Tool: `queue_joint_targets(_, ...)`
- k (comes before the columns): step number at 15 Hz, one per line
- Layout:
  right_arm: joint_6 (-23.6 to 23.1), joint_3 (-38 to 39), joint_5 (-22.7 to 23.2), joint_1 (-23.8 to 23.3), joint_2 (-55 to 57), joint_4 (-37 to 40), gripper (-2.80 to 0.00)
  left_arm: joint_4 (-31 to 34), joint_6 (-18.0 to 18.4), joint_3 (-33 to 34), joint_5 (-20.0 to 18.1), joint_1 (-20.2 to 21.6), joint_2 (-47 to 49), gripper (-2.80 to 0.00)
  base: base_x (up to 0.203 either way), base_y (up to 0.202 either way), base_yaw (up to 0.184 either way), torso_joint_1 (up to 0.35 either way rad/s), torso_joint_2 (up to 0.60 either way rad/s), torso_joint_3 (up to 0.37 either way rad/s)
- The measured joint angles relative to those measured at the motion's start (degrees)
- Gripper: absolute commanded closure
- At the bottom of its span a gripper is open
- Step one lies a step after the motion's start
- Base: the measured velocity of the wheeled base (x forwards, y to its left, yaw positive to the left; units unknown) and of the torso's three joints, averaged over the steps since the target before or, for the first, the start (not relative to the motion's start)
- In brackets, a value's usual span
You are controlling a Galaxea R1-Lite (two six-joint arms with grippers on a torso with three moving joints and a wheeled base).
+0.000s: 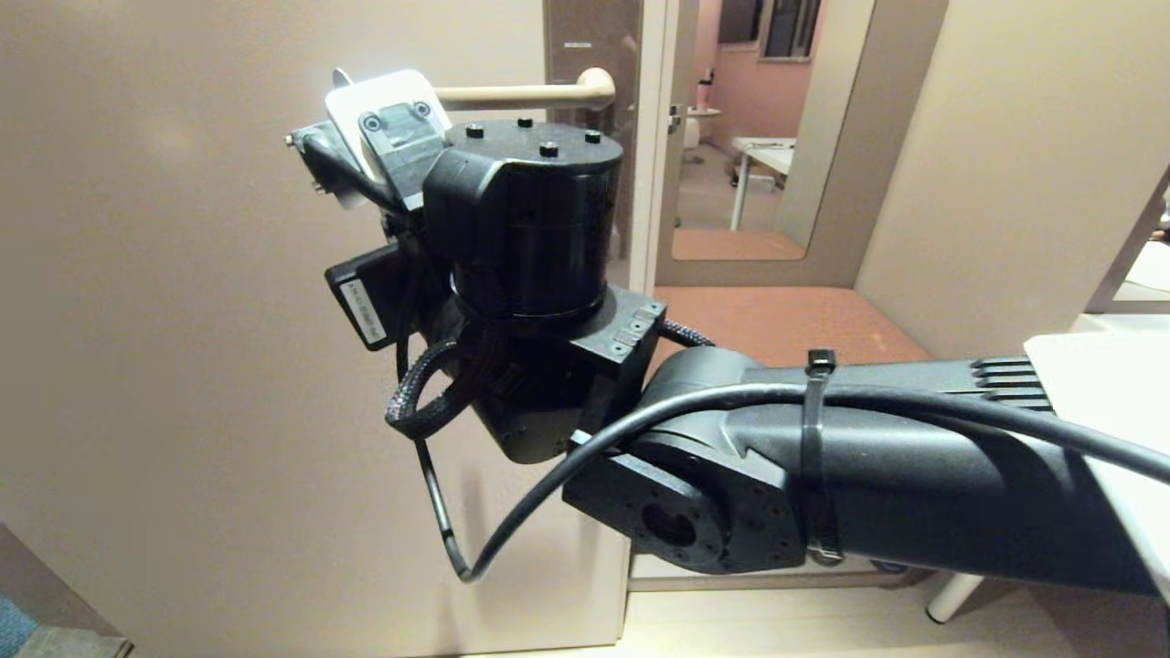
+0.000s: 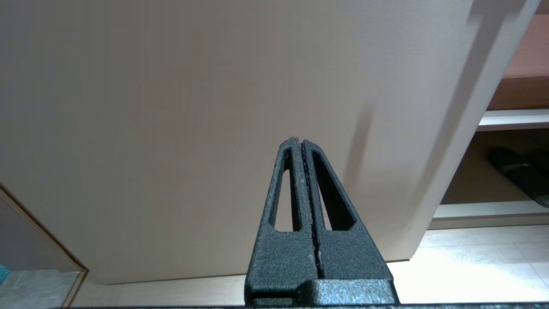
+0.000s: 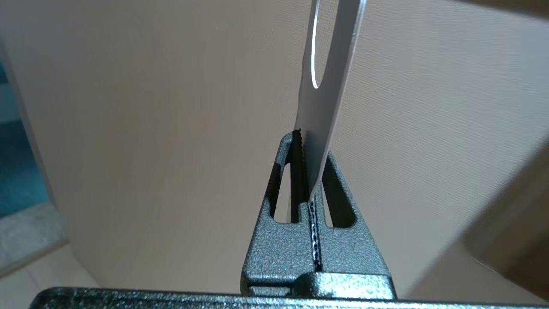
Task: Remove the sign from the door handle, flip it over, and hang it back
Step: Hand it to the other hand
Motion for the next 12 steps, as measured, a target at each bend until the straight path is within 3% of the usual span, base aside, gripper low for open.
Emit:
queue_joint_targets(6, -1.2, 15.9, -2.1, -1.4, -11.8, -0.1, 0.0, 0.0, 0.0, 0.0, -0.1, 0.0, 0.0, 0.0, 0.0, 0.0, 0.0, 0.0, 0.0, 0.0)
queue_joint_targets(12, -1.2, 29.9, -3.4, -9.4, -23.3, -0.1, 0.0, 0.0, 0.0, 0.0, 0.0, 0.0, 0.0, 0.0, 0.0, 0.0, 0.0, 0.0, 0.0, 0.0)
